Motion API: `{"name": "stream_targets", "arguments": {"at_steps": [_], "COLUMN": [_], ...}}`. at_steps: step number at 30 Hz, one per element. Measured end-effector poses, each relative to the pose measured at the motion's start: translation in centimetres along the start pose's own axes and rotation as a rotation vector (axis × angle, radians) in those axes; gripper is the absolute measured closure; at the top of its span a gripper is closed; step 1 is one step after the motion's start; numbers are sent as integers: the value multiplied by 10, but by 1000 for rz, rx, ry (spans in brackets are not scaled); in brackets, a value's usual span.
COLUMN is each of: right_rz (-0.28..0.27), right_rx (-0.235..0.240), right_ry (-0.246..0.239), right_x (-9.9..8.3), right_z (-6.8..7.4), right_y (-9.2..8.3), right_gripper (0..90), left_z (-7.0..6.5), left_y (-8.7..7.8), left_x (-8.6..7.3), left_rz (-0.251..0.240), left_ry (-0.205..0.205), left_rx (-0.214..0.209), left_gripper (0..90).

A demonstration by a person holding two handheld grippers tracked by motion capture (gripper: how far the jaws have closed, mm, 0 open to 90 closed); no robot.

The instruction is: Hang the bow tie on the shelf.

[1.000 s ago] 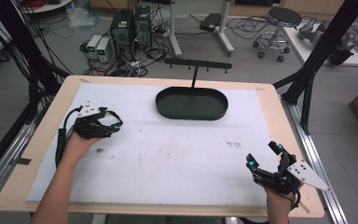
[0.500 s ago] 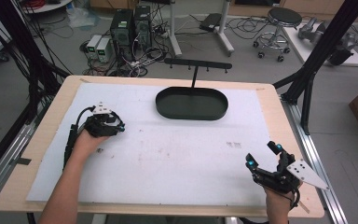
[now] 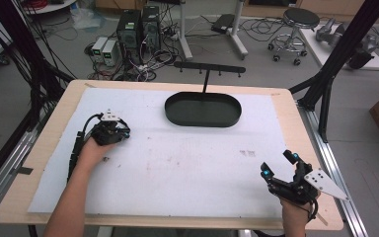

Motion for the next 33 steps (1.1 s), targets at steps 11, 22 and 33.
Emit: {"name": "stream_targets", "arguments": {"at_steps": [11,22,33], "right_rz": [5,8,13], "right_rx": [4,5,6], "right_ry": [0,1,3], "right_x": [-1,-1,-2], "right_z": [1,1,1], "right_y": [0,1,1], "right_gripper": [80,80,80], "left_z": [-4,-23,-60], "left_y": [-15,-64,-91], "left_x": [11,51,88], "left_rz": [-98,-394,-633], "left_ry": [38,126,272], "left_rx": [31,45,-5], "left_gripper": [885,886,886]}}
Point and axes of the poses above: each handheld gripper's, and its own axes: y roughly forward along the jaws, x roughly out of its top, z roughly to its left, the point moved 3 cm from there along y, roughly forward along the jaws, and after that the axes turned 9 degrees about -x, right-handed, at the moved point
